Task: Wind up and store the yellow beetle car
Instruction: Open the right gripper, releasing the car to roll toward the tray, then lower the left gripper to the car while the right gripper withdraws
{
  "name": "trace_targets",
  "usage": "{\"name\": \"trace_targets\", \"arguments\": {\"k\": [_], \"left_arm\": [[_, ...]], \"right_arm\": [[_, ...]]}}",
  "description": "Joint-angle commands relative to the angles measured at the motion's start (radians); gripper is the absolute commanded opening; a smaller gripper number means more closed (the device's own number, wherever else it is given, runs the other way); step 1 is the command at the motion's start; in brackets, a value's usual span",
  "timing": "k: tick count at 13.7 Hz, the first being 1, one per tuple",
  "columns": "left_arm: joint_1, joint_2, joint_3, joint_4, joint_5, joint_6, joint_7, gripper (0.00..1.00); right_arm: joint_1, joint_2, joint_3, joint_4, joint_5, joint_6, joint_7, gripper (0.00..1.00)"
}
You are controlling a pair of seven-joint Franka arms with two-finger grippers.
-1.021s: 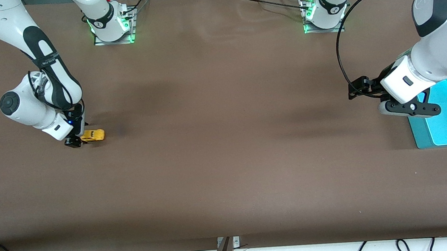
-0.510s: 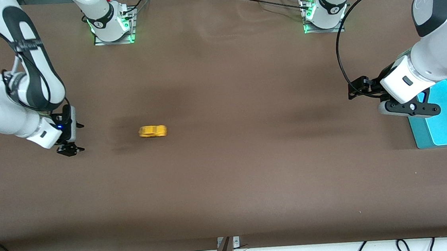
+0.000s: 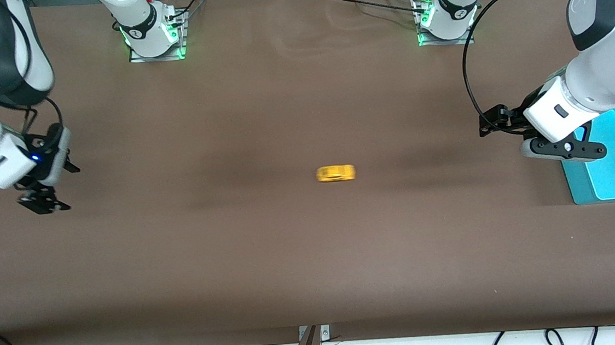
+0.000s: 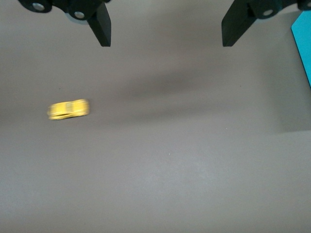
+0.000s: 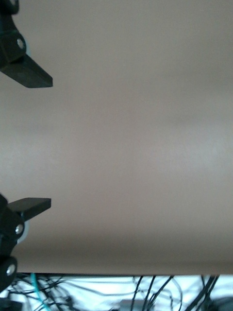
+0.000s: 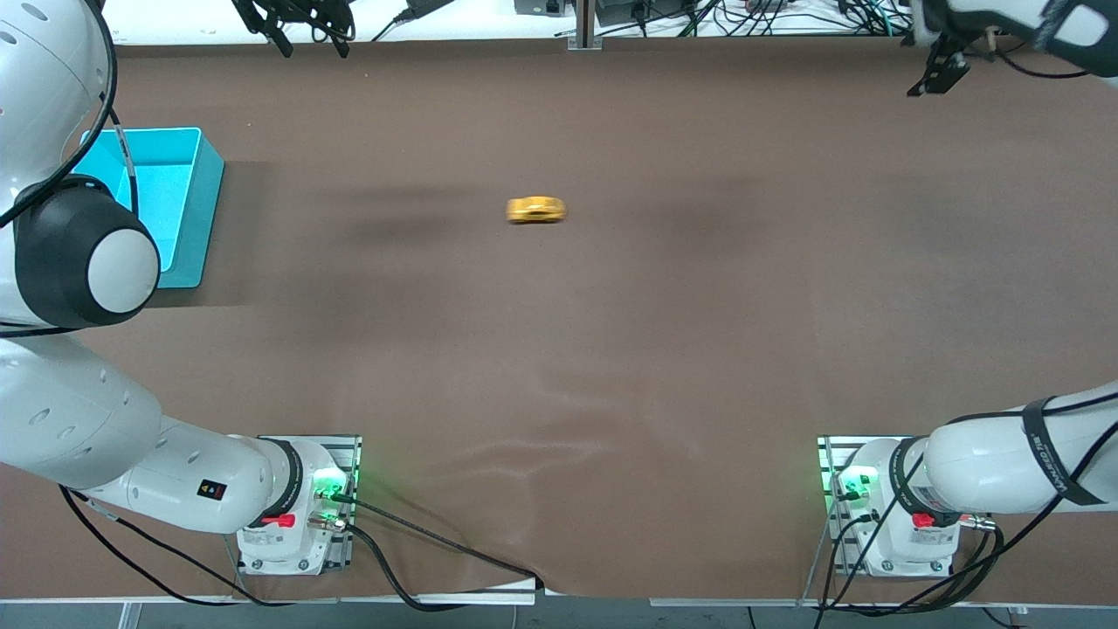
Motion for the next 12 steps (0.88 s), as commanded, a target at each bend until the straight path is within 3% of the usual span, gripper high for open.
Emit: {"name": "trace_targets", "arguments": {"k": [1, 6, 12], "left_arm": [[0.005, 0.014, 0.003, 0.029, -0.03, -0.015, 0.007, 1.0], [0.03, 0.025, 0.008, 0.026, -0.021, -0.015, 0.24, 1.0], [0.113, 0.101, 0.009, 0.016, -0.015, -0.016, 0.79, 1.0]], "right_arm": [[-0.005, -0.067, 0.006, -0.008, -0.007, -0.053, 0.154, 1.0], [-0.005, -0.112, 0.039, 0.0, -0.023, -0.122, 0.715, 1.0], [-0.005, -0.15, 0.042, 0.001, -0.026, -0.206, 1.185, 1.0]]}}
